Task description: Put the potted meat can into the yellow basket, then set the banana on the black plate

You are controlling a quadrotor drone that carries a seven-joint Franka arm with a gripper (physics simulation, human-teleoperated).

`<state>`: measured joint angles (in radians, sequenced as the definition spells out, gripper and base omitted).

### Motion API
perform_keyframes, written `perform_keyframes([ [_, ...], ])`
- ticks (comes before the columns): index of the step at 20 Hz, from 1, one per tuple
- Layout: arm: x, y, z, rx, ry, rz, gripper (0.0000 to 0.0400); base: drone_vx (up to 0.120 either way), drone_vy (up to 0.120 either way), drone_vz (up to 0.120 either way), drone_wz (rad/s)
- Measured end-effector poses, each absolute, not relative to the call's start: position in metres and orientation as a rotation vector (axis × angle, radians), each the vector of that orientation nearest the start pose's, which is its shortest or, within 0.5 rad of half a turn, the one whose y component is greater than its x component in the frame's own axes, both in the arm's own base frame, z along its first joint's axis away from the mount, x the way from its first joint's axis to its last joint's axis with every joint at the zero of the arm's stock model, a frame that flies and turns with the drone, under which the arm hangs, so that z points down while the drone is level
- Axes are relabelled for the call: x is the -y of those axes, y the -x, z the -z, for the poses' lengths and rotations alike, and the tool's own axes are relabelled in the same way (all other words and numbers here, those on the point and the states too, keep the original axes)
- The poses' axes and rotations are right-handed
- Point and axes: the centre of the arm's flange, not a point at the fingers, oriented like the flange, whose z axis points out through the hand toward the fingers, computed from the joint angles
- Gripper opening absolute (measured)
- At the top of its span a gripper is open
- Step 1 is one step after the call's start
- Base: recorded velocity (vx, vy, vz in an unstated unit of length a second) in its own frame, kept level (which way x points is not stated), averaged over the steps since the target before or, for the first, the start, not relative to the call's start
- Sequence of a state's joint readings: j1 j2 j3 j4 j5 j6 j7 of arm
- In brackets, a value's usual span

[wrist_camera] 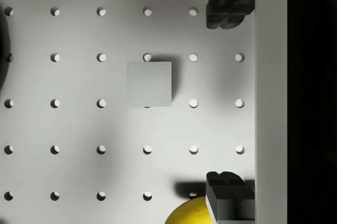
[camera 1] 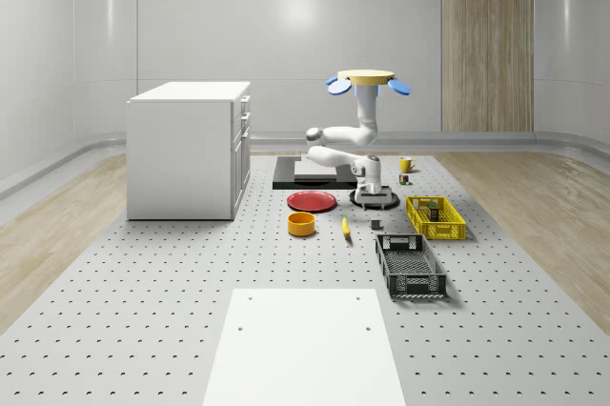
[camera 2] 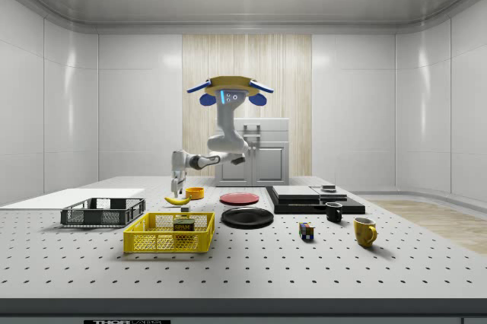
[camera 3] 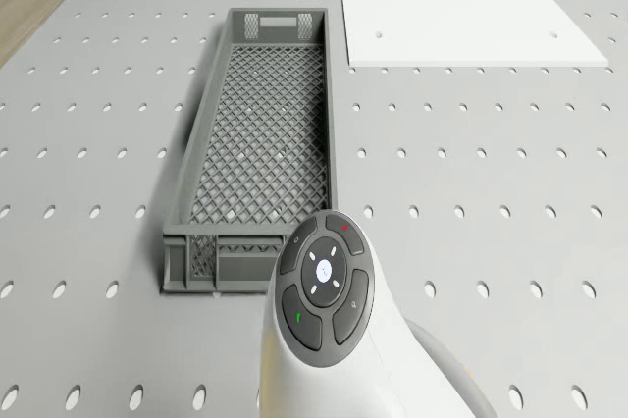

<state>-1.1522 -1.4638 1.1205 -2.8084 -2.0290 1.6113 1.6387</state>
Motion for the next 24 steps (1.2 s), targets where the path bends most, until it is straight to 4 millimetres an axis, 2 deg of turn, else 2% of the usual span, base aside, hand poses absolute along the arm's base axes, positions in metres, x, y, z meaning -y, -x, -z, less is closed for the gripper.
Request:
perform_keyframes([
  [7, -0.0080, -0.3065, -0.5617, 0.002, -0.001, -0.786, 0.0400, 0.000, -0.120, 0.000, 0.000],
  [12, -0.0080, -0.3065, -0.5617, 0.002, -0.001, -0.786, 0.0400, 0.096, -0.120, 0.000, 0.000],
  [16, -0.0080, -0.3065, -0.5617, 0.002, -0.001, -0.786, 0.0400, 0.000, -0.120, 0.000, 0.000],
  [24, -0.0080, -0.3065, -0.5617, 0.002, -0.001, -0.786, 0.0400, 0.000, -0.105, -0.100, 0.000],
])
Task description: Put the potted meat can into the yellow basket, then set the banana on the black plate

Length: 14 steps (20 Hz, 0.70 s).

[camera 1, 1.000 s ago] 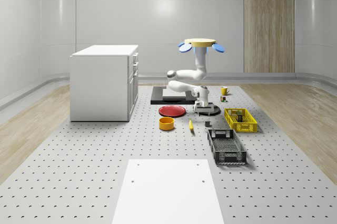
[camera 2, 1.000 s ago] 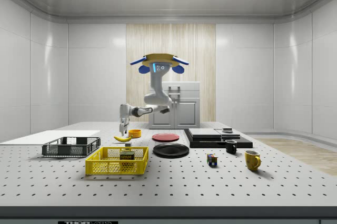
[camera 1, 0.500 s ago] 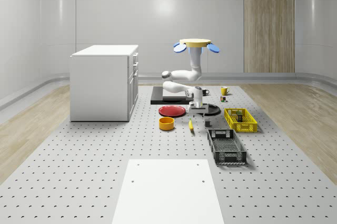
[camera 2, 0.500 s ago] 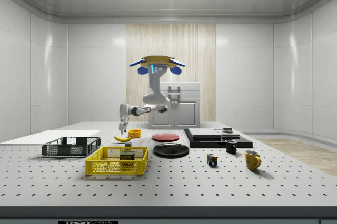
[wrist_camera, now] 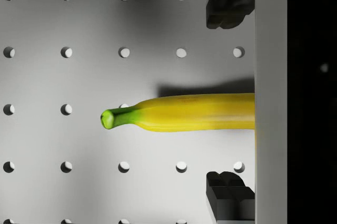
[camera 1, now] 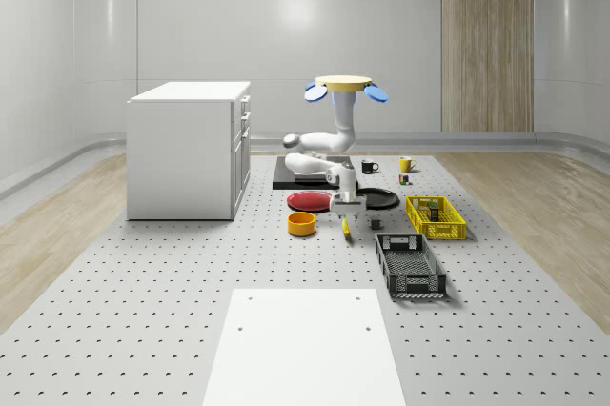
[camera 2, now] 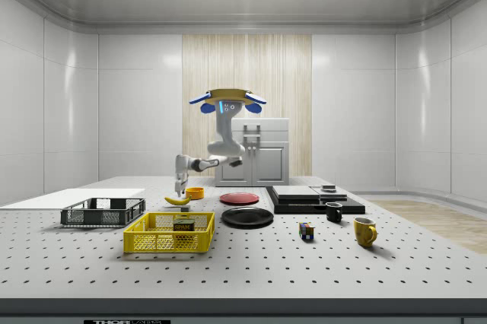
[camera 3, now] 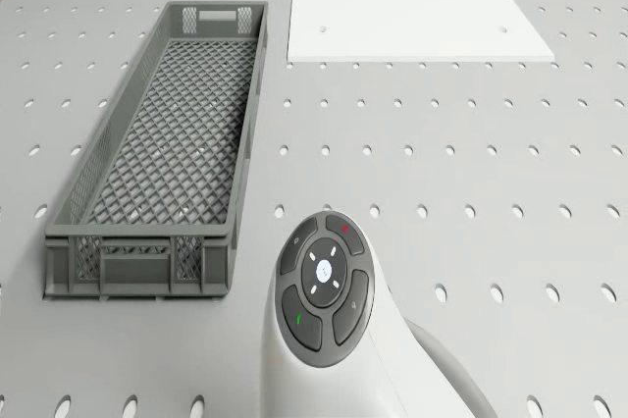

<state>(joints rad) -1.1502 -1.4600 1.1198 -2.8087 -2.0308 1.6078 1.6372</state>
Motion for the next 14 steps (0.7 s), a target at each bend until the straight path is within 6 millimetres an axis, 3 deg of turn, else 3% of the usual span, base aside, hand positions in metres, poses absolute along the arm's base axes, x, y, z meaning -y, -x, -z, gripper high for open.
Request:
perform_keyframes([
  [5, -0.008, -0.306, -0.562, 0.002, -0.001, -0.786, 0.0400, 0.064, 0.000, 0.000, 0.000],
  [14, -0.008, -0.306, -0.584, 0.002, -0.001, -0.786, 0.0400, 0.000, 0.000, 0.000, 0.000],
])
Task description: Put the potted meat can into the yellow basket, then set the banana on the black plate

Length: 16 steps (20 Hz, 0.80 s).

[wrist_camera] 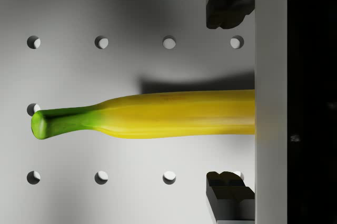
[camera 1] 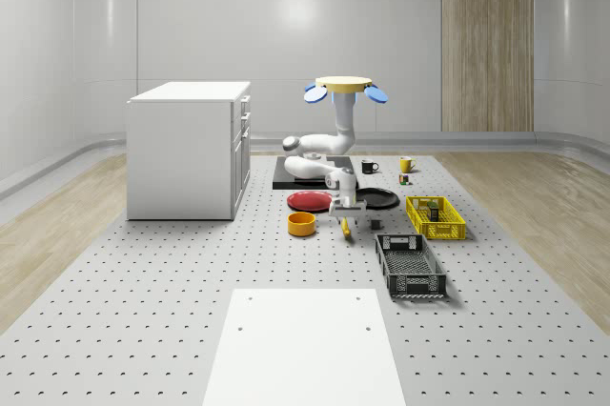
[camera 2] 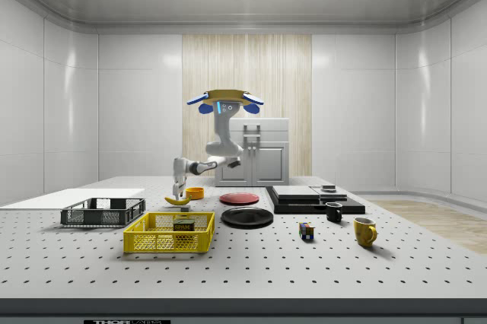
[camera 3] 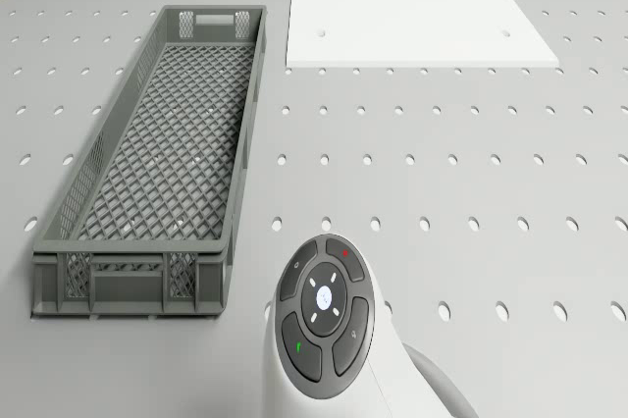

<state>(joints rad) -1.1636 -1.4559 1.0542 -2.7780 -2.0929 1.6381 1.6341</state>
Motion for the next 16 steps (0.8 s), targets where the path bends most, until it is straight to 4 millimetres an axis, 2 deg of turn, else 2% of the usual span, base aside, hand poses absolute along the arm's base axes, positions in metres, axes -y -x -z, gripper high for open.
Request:
perform_keyframes([
  [16, -0.015, -0.306, -0.613, 0.002, 0.000, -0.786, 0.0400, 0.000, 0.000, 0.000, 0.000],
])
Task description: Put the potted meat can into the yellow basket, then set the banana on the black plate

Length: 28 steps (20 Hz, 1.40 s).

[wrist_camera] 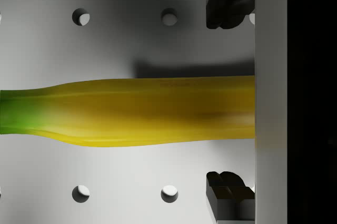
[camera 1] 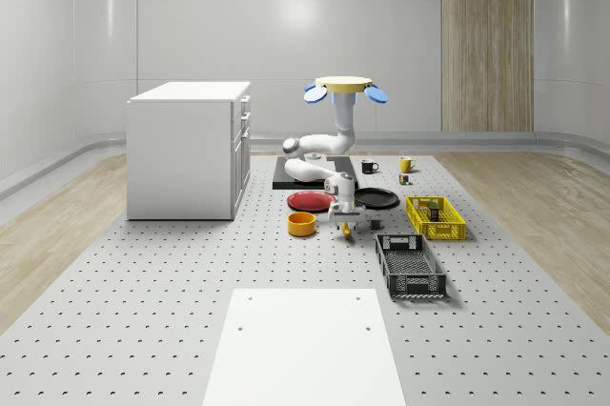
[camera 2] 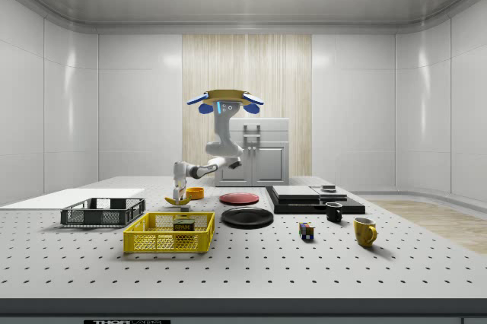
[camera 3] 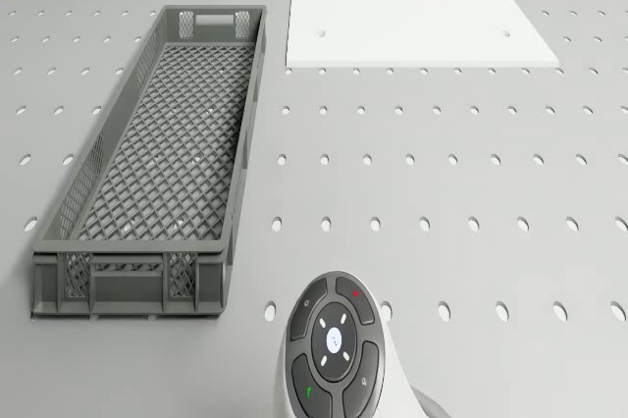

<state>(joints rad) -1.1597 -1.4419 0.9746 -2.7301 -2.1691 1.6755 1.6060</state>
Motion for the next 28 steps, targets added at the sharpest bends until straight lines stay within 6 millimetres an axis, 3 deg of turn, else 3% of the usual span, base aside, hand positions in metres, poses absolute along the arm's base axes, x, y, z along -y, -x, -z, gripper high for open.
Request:
perform_keyframes([
  [13, -0.016, -0.306, -0.630, 0.002, 0.000, -0.786, 0.0400, 0.000, 0.000, 0.000, 0.000],
  [16, -0.016, -0.306, -0.632, 0.002, 0.000, -0.786, 0.0279, 0.000, 0.000, 0.000, 0.000],
  [19, -0.016, -0.306, -0.633, 0.002, 0.000, -0.786, 0.0211, 0.000, 0.000, 0.000, 0.000],
  [28, -0.016, -0.306, -0.623, -0.002, 0.005, -0.796, 0.0196, 0.000, 0.000, 0.009, 0.000],
])
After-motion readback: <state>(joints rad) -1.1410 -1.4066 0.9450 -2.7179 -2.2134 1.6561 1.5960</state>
